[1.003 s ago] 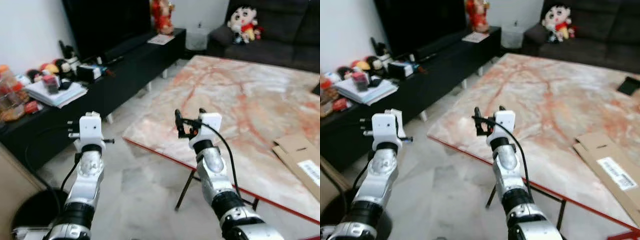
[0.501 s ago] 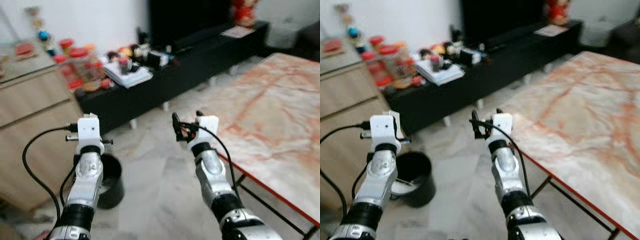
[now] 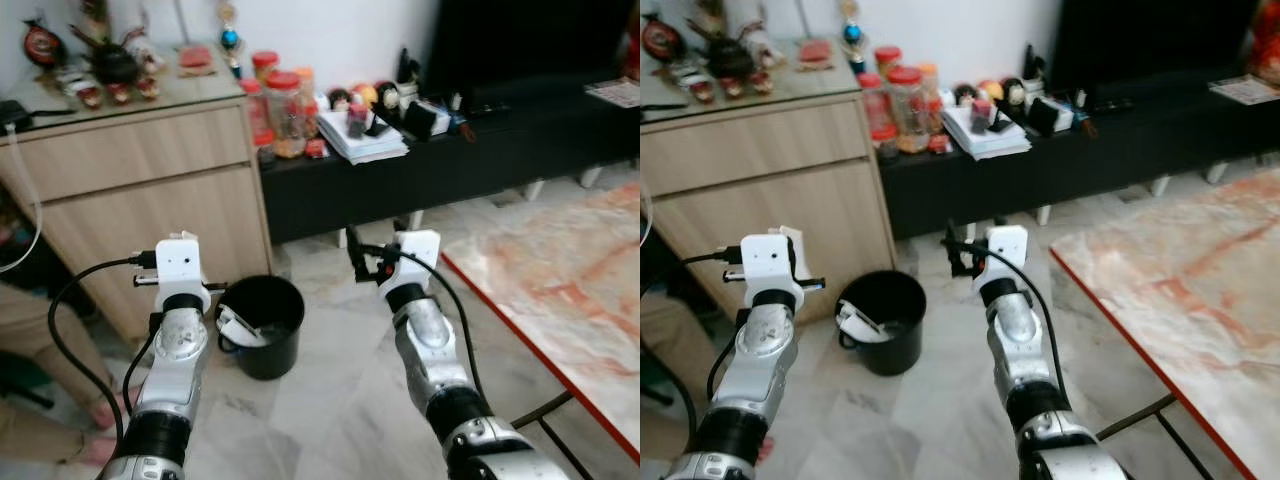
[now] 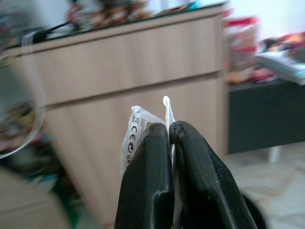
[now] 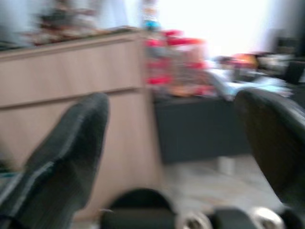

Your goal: Picking trash to rubbish bin

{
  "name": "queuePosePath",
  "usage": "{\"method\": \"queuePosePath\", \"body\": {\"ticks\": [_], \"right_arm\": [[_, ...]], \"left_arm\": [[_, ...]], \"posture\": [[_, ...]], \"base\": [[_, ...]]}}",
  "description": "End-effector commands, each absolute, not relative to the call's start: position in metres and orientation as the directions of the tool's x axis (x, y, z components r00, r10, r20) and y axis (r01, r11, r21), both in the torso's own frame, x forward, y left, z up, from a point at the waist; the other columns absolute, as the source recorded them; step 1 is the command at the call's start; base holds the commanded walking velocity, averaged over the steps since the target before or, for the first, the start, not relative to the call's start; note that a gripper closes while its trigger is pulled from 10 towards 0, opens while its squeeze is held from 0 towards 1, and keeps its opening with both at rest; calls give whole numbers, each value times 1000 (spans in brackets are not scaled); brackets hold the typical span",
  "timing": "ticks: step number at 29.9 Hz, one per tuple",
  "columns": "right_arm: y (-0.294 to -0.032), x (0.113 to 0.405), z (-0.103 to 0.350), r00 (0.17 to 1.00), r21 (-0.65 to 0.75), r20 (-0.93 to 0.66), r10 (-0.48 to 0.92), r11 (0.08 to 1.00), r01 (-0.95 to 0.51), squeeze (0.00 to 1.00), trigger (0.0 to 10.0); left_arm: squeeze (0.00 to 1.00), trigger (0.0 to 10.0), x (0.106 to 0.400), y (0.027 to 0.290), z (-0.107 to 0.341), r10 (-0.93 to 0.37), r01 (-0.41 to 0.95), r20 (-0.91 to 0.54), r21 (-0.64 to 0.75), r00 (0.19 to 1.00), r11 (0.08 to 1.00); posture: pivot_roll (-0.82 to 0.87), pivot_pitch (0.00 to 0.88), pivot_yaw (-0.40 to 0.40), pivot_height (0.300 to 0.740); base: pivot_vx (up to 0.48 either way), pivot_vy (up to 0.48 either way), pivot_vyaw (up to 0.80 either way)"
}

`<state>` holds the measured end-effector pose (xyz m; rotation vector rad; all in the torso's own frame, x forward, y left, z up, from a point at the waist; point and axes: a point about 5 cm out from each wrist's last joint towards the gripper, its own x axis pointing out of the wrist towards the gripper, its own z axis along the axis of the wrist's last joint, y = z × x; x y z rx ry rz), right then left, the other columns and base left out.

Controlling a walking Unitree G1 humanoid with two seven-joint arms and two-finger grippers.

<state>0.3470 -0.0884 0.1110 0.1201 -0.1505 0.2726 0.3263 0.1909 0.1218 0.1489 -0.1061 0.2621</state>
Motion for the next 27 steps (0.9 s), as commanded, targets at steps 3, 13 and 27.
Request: {"method": "queuePosePath", "body": {"ticks": [3, 13, 27], "right_arm": [[-86, 348, 113, 947, 87, 162, 277, 952, -294, 0, 10000], [-85, 343, 90, 947, 120, 38, 320, 939, -322, 0, 10000], [-114, 311, 26, 928, 99, -242, 283, 959, -266, 0, 10000]], "left_arm": [[0, 10000, 329, 187, 127, 232, -248, 138, 111, 963, 962], [0, 10000, 330, 178, 105, 137, -140, 40, 96, 990, 985], [0, 10000, 314, 204, 68, 186, -174, -92, 125, 978, 977]], "posture": [[58, 0, 33, 740], [62, 9, 22, 740], [73, 37, 10, 740]], "base": [[0, 0, 800], [0, 0, 222], [205, 0, 0]]}}
